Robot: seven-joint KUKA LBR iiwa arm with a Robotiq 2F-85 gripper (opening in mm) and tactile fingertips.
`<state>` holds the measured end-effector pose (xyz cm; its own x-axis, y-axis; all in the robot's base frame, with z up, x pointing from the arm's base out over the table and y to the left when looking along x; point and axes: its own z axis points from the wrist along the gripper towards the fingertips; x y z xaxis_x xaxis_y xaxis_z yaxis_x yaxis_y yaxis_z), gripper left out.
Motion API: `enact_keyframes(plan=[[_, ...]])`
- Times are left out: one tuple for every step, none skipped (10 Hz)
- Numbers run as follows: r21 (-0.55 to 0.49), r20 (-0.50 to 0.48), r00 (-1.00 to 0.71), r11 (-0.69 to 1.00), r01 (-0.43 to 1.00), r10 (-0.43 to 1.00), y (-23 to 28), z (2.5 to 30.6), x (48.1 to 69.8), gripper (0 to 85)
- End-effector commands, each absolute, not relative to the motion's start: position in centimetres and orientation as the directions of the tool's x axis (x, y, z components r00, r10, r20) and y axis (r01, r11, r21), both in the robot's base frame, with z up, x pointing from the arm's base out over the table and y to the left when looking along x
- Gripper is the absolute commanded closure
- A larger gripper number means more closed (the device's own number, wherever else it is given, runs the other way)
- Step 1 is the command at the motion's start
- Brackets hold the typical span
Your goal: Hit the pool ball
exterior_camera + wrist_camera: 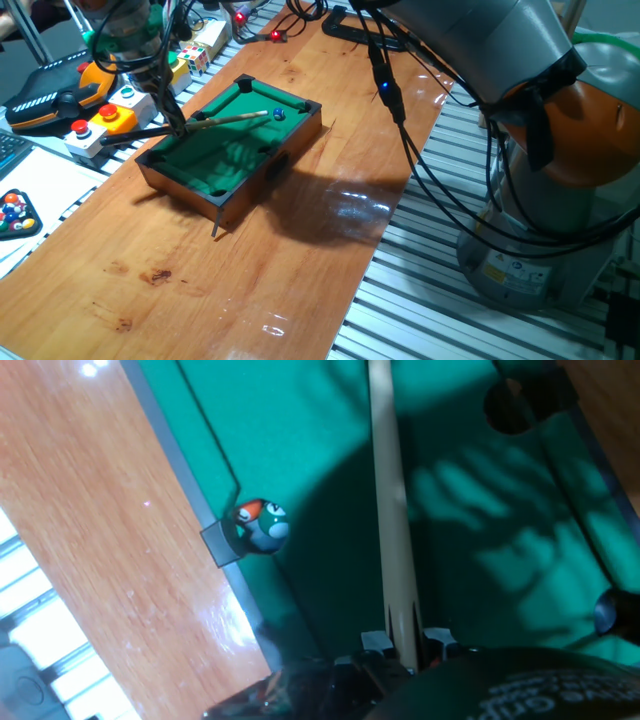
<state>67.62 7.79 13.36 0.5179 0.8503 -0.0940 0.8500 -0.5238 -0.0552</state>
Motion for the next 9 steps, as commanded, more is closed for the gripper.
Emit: enact_keyframes(plan=[[-0.054,-0.095,0.519,-0.525,0.849,0.849,7.75,13.35,67.61,84.3],[-0.054,-0.095,0.519,-0.525,0.849,0.849,7.67,13.34,67.56,84.3],[-0.053,-0.094,0.518,-0.524,0.85,0.85,7.54,13.29,67.54,84.3],[-0.053,-0.094,0.518,-0.524,0.85,0.85,7.47,13.22,67.54,84.3],[-0.053,-0.094,0.518,-0.524,0.85,0.85,7.42,13.21,67.53,84.3],[-0.054,-0.095,0.519,-0.525,0.849,0.849,7.43,13.21,67.53,84.3],[-0.057,-0.091,0.52,-0.526,0.848,0.849,7.47,13.19,67.53,84.3],[-0.057,-0.09,0.523,-0.529,0.847,0.848,7.53,13.17,67.54,84.3],[-0.061,-0.092,0.527,-0.533,0.844,0.845,7.52,13.18,67.52,84.3]])
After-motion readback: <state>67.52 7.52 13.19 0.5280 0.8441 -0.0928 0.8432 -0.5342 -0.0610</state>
